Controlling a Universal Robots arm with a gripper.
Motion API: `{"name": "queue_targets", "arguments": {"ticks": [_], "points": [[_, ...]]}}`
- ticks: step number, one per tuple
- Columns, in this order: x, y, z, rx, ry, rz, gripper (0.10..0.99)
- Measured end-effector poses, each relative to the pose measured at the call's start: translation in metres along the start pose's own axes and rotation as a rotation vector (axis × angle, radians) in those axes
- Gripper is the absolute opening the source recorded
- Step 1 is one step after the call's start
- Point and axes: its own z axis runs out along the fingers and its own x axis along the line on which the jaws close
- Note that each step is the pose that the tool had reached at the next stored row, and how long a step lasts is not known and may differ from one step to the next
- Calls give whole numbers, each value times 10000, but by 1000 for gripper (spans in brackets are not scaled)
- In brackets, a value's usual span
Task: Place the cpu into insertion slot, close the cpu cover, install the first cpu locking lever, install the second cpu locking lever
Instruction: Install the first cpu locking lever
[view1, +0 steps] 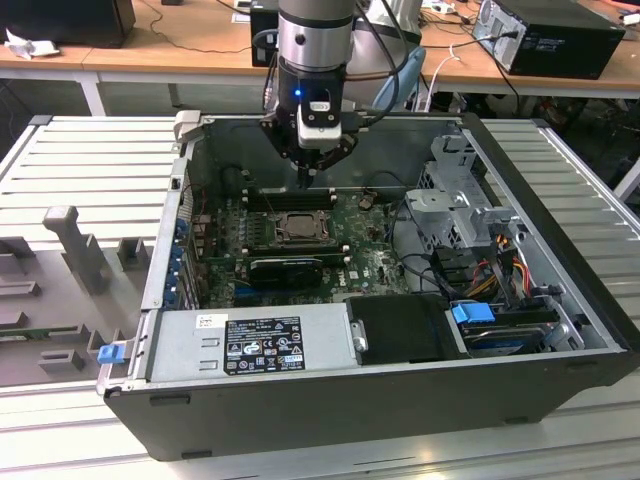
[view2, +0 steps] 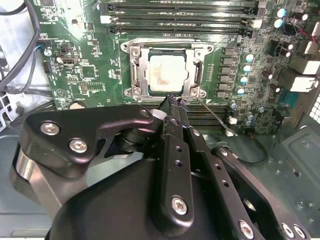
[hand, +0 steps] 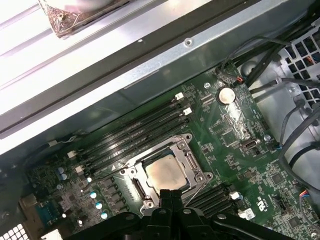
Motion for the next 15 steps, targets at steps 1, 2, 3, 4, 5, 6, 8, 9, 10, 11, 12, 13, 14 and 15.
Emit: {"name": "queue_targets", "arguments": {"ticks": [1, 2, 3, 4, 5, 6, 8, 9, 10, 11, 12, 13, 14, 15], "points": [[0, 0, 0, 2, 4, -119, 106], [0, 0, 0, 3, 6, -193, 106], [0, 0, 0, 4, 7, -239, 106], [0, 0, 0, 6, 9, -317, 106], [0, 0, 0, 7, 12, -392, 106], [0, 0, 0, 8, 14, -456, 106], [0, -1, 1, 8, 17, -558, 106], [3, -4, 0, 11, 20, -672, 106], [5, -5, 0, 14, 24, -774, 106], [5, -5, 0, 16, 27, -872, 106], [5, -5, 0, 19, 30, -987, 106], [6, -5, 2, 20, 32, -1066, 106], [6, -5, 2, 21, 36, -1163, 106], [8, -7, 3, 22, 37, -1224, 106]]}}
